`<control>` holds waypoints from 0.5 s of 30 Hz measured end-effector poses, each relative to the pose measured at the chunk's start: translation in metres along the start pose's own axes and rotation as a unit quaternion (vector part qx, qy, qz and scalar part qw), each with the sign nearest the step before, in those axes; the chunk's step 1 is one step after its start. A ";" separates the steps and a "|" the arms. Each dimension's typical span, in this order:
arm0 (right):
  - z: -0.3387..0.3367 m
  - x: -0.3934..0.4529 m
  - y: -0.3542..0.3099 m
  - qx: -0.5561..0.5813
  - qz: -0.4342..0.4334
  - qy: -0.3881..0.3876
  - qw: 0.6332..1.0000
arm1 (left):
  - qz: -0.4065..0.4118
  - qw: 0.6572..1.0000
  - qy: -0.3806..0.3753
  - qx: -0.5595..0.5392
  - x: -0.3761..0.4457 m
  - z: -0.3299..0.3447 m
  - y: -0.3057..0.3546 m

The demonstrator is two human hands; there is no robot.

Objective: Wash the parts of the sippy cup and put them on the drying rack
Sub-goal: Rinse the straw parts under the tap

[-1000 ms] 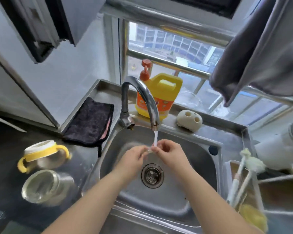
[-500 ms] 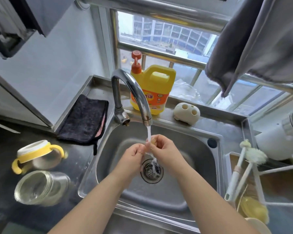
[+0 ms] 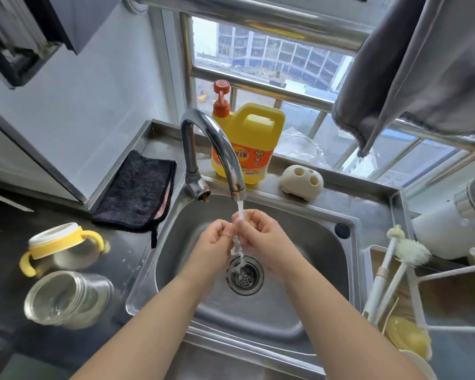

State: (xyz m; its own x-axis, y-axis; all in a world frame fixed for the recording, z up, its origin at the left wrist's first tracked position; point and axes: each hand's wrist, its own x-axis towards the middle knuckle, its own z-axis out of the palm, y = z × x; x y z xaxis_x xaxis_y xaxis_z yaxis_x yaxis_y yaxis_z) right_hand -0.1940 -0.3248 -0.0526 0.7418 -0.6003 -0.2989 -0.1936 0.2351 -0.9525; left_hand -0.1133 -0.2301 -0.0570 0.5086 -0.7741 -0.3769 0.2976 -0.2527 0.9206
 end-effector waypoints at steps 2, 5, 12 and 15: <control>0.001 -0.001 0.003 0.063 -0.002 -0.011 0.998 | -0.023 0.998 -0.039 -0.039 -0.002 0.000 0.001; 0.004 -0.001 0.003 0.003 -0.008 0.032 0.999 | -0.033 0.997 -0.056 -0.033 -0.001 -0.001 -0.002; -0.002 0.003 0.002 -0.108 0.007 0.122 0.986 | -0.027 0.998 -0.021 0.050 -0.003 -0.006 -0.017; 0.003 -0.001 0.000 -0.044 0.022 0.064 0.997 | -0.035 0.998 -0.010 0.046 -0.002 -0.009 -0.017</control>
State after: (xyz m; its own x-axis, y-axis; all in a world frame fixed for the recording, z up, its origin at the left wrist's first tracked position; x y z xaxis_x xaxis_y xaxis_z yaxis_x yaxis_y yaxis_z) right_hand -0.1930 -0.3217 -0.0518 0.6436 -0.6853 -0.3408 -0.2843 0.1993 -0.9378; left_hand -0.1123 -0.2190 -0.0723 0.4731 -0.7638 -0.4390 0.2565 -0.3572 0.8981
